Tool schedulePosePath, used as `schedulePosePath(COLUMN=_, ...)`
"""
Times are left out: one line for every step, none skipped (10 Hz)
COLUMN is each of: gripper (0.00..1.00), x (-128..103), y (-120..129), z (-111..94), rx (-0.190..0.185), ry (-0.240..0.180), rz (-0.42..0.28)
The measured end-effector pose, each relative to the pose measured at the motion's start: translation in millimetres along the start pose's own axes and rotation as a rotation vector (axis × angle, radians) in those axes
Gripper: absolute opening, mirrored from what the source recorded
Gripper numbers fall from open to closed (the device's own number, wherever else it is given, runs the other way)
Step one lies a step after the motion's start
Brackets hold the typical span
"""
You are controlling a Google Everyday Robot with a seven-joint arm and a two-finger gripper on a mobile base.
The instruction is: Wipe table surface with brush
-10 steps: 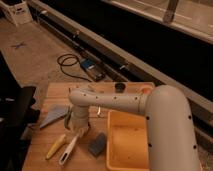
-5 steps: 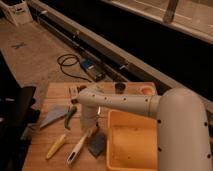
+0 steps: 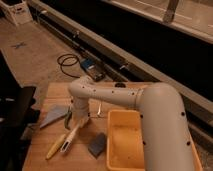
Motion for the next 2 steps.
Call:
schedulePosePath(gripper=0.00, x=-5.3, y=3.5, z=1.4, rx=-0.020, ry=-0.005, rz=0.000)
schedulePosePath(gripper=0.00, x=-13.3, y=7.3, z=5.1, rx=-0.038, ry=-0.018, rz=0.004)
